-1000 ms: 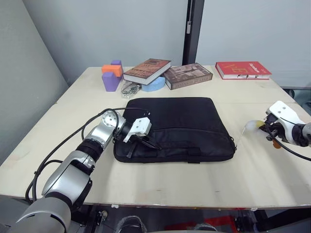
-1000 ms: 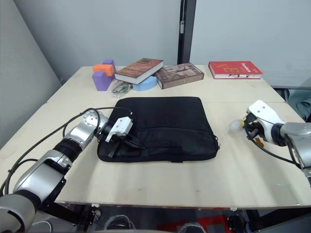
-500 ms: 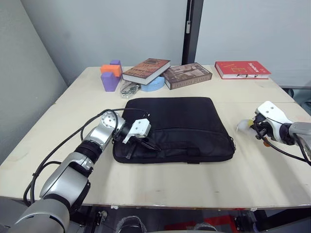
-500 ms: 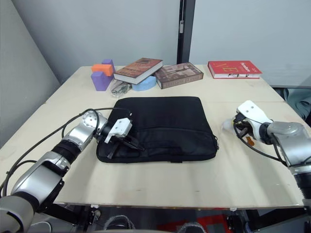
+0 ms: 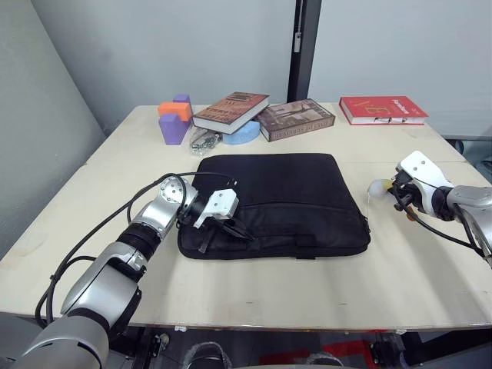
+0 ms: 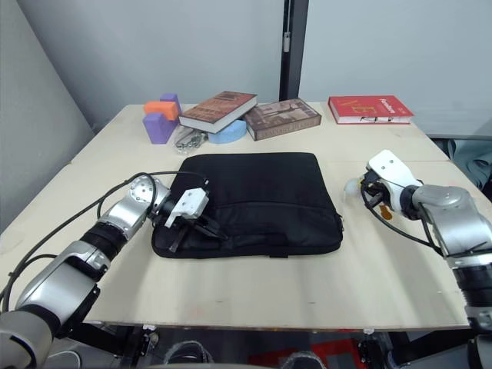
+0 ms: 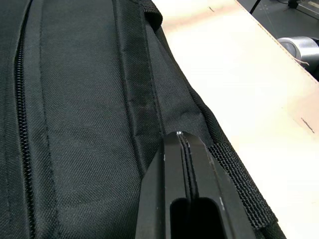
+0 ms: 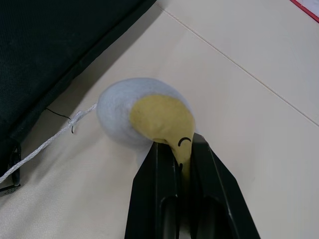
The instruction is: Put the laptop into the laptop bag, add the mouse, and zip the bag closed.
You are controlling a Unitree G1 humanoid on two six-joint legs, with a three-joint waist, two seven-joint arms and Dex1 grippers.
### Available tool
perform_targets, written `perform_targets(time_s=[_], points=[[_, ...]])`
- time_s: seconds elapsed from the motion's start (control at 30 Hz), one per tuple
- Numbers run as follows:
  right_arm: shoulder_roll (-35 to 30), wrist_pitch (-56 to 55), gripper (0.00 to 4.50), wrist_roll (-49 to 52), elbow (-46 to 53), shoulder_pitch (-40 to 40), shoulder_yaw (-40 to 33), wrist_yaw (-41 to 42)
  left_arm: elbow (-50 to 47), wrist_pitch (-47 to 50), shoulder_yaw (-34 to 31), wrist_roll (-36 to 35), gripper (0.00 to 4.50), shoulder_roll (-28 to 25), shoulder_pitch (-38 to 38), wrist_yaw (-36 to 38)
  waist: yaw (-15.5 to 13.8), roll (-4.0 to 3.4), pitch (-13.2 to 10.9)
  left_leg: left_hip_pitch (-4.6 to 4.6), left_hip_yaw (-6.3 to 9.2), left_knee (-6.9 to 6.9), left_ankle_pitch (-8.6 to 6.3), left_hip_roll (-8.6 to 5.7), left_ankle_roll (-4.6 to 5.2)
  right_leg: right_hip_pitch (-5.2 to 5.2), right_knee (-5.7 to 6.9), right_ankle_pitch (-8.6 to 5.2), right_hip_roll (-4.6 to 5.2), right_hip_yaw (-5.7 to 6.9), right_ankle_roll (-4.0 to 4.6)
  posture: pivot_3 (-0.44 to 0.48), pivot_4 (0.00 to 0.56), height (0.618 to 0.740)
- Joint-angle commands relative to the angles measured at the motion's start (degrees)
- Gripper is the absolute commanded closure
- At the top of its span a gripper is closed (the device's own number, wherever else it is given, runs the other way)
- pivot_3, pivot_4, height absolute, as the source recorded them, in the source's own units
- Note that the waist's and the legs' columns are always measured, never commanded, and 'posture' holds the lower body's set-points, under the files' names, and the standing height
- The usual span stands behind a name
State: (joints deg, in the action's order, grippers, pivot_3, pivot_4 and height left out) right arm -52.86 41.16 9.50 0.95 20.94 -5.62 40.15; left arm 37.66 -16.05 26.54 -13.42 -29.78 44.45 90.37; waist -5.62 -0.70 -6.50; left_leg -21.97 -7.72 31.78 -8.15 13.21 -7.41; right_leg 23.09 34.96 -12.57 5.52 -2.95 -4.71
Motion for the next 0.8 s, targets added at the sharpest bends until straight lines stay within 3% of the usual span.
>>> perform_targets(time_s=[0.03, 0.73, 0.8], points=[[0.1, -0.4, 4.49, -1.1, 0.3, 2.8, -1.3, -2.2, 2.3, 1.5, 5.7, 3.5, 4.50, -0.9, -3.8, 2.1, 0.1, 0.00, 0.0, 0.01, -0.01, 0.00, 0.00, 0.00, 0.00, 0.00, 0.00, 0.00, 0.00, -0.01, 0.00, 0.000, 0.150, 0.740], [5.3, 3.8, 4.49, -0.7, -2.3, 6.4, -3.8, -9.6, 0.6, 1.9, 7.3, 2.4, 4.50, -1.9, -4.1, 2.1, 0.2, -0.22, 0.1, 0.02, -0.04, -0.02, 0.01, 0.01, -0.02, 0.03, 0.03, 0.01, -0.01, -0.04, -0.02, 0.000, 0.150, 0.740], [7.3, 8.6, 4.49, 1.3, -2.8, 7.2, -4.6, -10.0, 0.5, 2.1, 7.2, 2.4, 4.50, -1.8, -4.3, 2.1, 0.3, -0.21, 0.1, 0.02, -0.04, -0.02, 0.01, 0.01, -0.03, 0.03, 0.03, 0.01, -0.01, -0.04, -0.02, 0.000, 0.150, 0.740]])
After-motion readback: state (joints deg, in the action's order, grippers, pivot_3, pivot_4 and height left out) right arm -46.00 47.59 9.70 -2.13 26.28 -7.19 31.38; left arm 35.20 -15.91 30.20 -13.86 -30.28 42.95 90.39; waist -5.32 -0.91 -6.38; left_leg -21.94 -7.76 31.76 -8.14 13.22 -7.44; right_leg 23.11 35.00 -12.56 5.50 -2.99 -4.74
